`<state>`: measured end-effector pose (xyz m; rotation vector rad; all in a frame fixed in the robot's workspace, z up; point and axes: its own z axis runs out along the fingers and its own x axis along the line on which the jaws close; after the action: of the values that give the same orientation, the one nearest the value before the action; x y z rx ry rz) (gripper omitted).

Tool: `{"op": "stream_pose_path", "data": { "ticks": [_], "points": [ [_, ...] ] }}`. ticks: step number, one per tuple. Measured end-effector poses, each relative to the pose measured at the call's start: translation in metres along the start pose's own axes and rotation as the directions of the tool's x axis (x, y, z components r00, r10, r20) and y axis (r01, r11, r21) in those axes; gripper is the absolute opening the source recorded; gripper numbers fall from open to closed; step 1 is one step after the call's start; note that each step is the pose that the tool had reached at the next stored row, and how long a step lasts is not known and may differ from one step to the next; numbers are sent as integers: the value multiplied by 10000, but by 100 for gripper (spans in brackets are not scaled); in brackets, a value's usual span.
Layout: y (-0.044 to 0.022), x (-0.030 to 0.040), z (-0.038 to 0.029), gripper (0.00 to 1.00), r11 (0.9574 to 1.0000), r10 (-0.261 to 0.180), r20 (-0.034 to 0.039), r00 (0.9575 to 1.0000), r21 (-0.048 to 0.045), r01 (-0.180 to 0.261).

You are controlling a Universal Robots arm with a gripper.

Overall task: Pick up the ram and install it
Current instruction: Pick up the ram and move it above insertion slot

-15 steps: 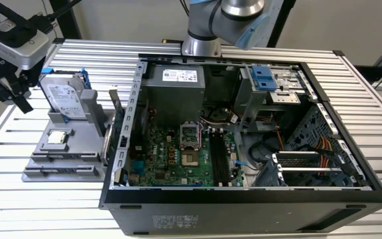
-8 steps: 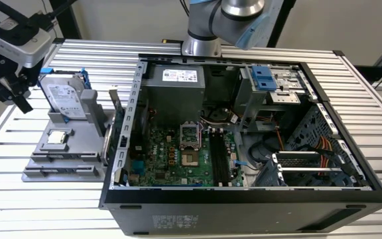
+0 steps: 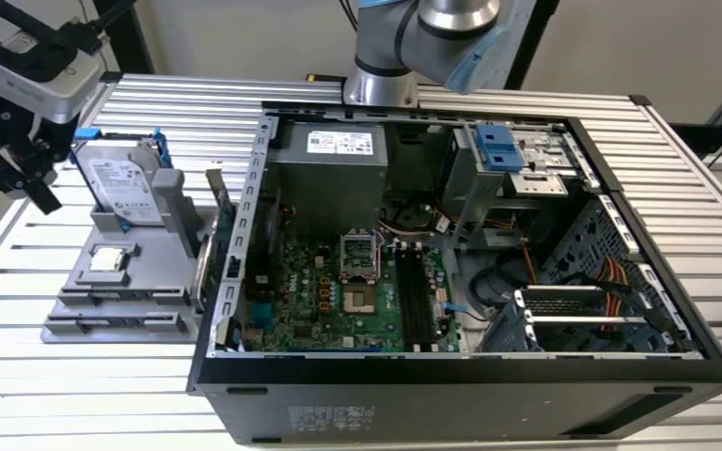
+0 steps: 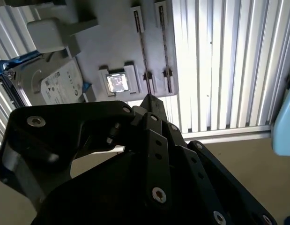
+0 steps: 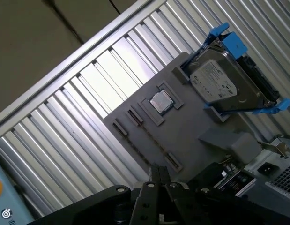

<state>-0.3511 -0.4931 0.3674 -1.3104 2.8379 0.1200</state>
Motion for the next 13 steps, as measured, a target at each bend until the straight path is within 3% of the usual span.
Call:
{"op": "stream_pose_path", "data": {
  "ticks": [13],
  "points": [
    [0, 0, 0, 0, 9961, -882, -54, 9961, -42, 882]
  ]
}}
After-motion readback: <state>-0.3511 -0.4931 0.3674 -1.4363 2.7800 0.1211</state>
